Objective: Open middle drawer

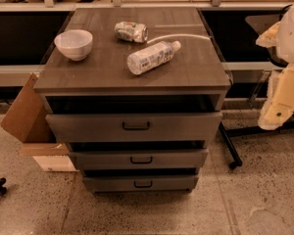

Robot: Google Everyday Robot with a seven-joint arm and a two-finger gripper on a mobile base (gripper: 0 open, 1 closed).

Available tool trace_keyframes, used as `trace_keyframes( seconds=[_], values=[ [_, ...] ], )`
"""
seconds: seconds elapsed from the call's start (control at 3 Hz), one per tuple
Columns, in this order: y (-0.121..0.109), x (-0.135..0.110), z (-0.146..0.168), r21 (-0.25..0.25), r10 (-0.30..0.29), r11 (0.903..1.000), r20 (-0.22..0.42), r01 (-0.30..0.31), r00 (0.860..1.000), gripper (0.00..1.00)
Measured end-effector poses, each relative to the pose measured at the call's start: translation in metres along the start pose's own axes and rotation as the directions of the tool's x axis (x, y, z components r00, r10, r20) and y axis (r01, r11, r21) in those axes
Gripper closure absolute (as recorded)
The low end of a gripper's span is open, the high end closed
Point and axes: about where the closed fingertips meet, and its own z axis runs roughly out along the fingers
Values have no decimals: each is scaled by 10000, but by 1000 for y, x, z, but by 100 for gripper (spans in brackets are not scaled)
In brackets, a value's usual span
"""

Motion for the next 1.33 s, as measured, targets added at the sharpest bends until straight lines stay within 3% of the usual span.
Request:
trace_keyframes(
  seconds=[0.33, 0.67, 1.0, 1.33],
  values=[
    [0, 0, 0, 0, 0, 10000, 0, 0, 10000, 0],
    [6, 0, 19, -255, -536, 9982, 19, 536, 9986, 0],
    [20, 0, 59, -929, -1381, 9859, 194, 1393, 9902, 0],
    [45, 2, 115, -1919, -2100, 9577, 442, 2146, 9767, 0]
  ],
)
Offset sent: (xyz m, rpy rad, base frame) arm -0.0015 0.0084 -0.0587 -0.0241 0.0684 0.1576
